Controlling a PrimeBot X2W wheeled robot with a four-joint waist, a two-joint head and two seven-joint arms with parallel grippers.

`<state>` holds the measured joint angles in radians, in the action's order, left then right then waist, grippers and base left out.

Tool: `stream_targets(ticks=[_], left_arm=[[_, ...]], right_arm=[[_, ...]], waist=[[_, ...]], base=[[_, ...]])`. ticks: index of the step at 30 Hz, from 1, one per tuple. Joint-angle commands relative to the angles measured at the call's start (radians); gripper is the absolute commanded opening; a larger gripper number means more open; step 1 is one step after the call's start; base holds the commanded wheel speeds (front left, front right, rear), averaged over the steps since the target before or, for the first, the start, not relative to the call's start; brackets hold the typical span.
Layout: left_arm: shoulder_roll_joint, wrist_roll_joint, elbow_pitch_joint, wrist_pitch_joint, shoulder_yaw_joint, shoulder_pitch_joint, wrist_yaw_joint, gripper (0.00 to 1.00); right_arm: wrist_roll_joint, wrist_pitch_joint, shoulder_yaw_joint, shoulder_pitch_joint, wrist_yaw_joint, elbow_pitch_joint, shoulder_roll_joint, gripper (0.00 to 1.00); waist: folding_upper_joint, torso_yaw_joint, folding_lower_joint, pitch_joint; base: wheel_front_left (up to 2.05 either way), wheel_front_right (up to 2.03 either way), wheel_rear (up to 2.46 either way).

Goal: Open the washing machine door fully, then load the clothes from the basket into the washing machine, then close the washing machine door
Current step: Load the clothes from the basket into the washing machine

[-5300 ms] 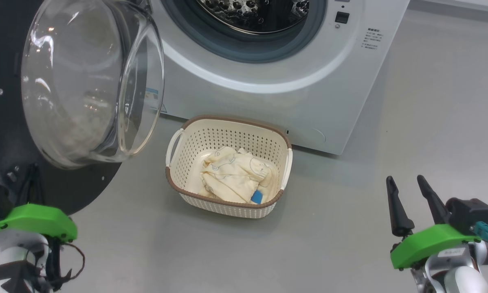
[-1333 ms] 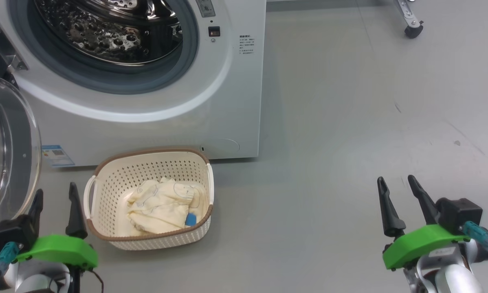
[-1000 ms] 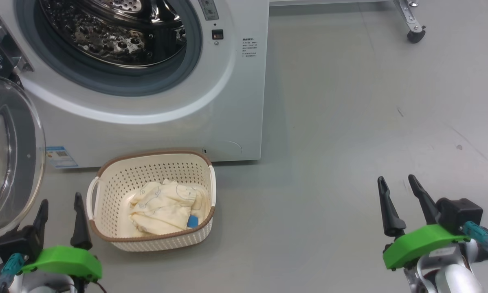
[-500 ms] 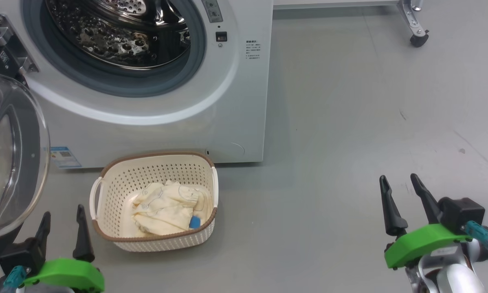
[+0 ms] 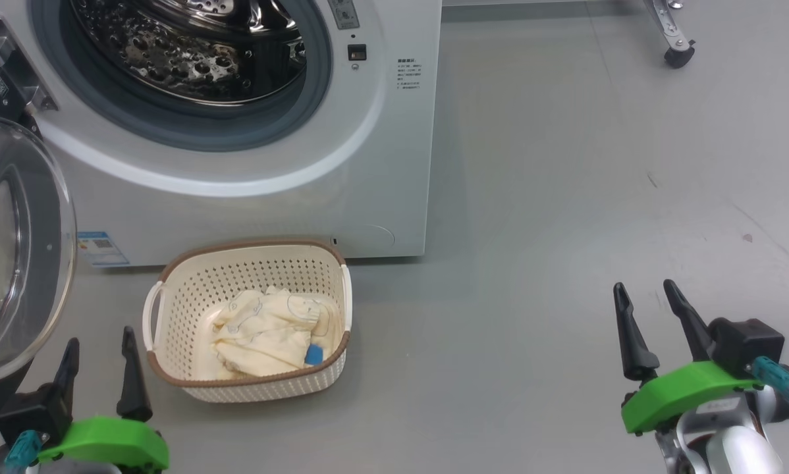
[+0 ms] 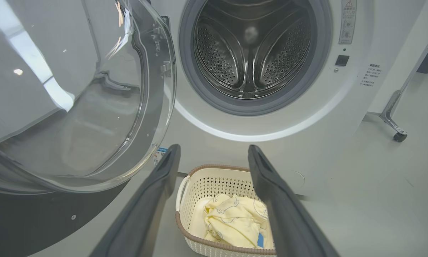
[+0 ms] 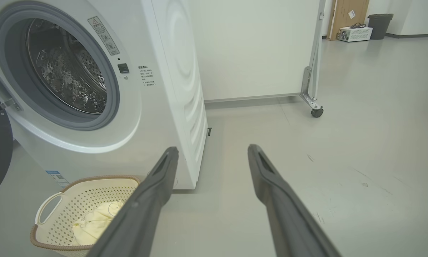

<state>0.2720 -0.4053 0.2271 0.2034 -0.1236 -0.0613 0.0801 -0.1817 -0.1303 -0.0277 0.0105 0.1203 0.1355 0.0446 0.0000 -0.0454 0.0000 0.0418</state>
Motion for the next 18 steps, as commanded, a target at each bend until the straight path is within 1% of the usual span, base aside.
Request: stream_targets(ticks=[1,12,18], left_arm=[[0.035,-0.001,-0.033,0.011,0.037,-0.035,0.006,1.00],[0.035,-0.004,-0.027,0.006,0.028,-0.045,0.015,1.00],[0.034,-0.012,-0.027,0.010,0.024,-0.055,0.009,1.00]], right_arm=[[0.009,-0.002,-0.018,0.053,0.010,-0.037,0.006,1.00],[0.009,-0.006,-0.020,0.058,0.010,-0.034,0.006,1.00],[0.008,-0.009,-0.022,0.064,0.010,-0.033,0.006,1.00]], waist=[[0.0000,-0.001,0.0000,0.002],[0.0000,0.000,0.0000,0.012],[0.0000,0.004,0.0000,0.022]], base=[[1.16,-1.16,0.00],[1.64,-1.64,0.00],[1.08,-1.08,0.00]])
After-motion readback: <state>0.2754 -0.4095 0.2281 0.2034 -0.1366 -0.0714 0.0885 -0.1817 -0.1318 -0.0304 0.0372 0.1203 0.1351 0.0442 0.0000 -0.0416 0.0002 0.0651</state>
